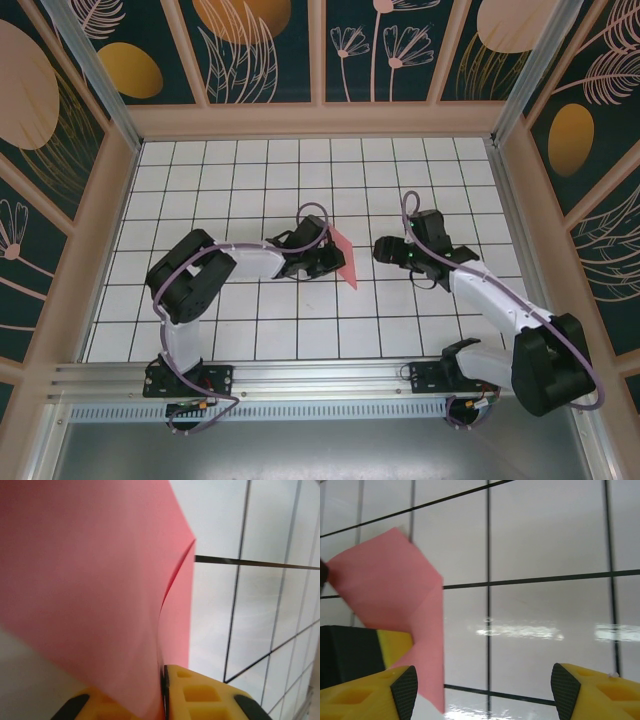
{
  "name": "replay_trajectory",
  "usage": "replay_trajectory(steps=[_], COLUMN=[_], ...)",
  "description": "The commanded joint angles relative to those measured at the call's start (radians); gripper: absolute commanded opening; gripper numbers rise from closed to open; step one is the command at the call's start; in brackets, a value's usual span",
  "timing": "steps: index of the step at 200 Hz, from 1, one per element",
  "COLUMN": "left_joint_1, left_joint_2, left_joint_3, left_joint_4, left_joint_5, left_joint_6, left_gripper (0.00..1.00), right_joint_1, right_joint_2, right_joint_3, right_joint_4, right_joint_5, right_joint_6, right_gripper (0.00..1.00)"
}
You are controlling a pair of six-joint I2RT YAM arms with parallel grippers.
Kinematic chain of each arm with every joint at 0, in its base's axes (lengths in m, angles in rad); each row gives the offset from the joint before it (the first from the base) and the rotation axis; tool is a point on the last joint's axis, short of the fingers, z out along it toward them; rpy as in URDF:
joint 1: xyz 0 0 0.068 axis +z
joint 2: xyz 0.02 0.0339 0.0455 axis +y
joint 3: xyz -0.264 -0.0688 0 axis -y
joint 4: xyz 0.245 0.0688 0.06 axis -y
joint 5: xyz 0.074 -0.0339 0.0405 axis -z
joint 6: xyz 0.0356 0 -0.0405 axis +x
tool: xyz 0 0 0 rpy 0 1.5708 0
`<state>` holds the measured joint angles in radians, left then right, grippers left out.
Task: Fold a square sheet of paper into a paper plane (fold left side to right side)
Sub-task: Fold the wing for the fifth time at the center of the table.
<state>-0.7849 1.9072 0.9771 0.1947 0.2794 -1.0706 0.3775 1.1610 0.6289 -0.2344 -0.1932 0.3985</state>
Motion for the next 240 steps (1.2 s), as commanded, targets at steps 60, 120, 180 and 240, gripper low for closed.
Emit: replay_trajectory(steps=[60, 120, 180, 240], left_joint_1=[0.070, 0.089, 0.090, 0.090], left_joint_2=[-0.122, -0.156, -0.115, -0.057], left_joint_3=[-0.187, -0.231, -0.232, -0.225], left_joint_4=[0.406, 0.463, 0.486, 0.510], left_joint_5=[0.335, 0.418, 0.446, 0.457], left_joint_6=[0.139, 0.158, 0.149, 0.134], left_gripper=[0.10, 0.09, 0.09, 0.15], right_joint_1=[-0.105, -0.141, -0.120, -0.092], right_joint_2=[0.073, 0.309, 0.422, 0.456], right_joint_3=[-0.156, -0.147, -0.132, -0.130], right_joint_4=[0.548, 0.769, 0.834, 0.829], right_joint_5=[-0.660, -0.780, -0.806, -0.774], right_joint_6=[0.077, 0.150, 0.189, 0.199], right_gripper=[0.72, 0.71, 0.57, 0.13])
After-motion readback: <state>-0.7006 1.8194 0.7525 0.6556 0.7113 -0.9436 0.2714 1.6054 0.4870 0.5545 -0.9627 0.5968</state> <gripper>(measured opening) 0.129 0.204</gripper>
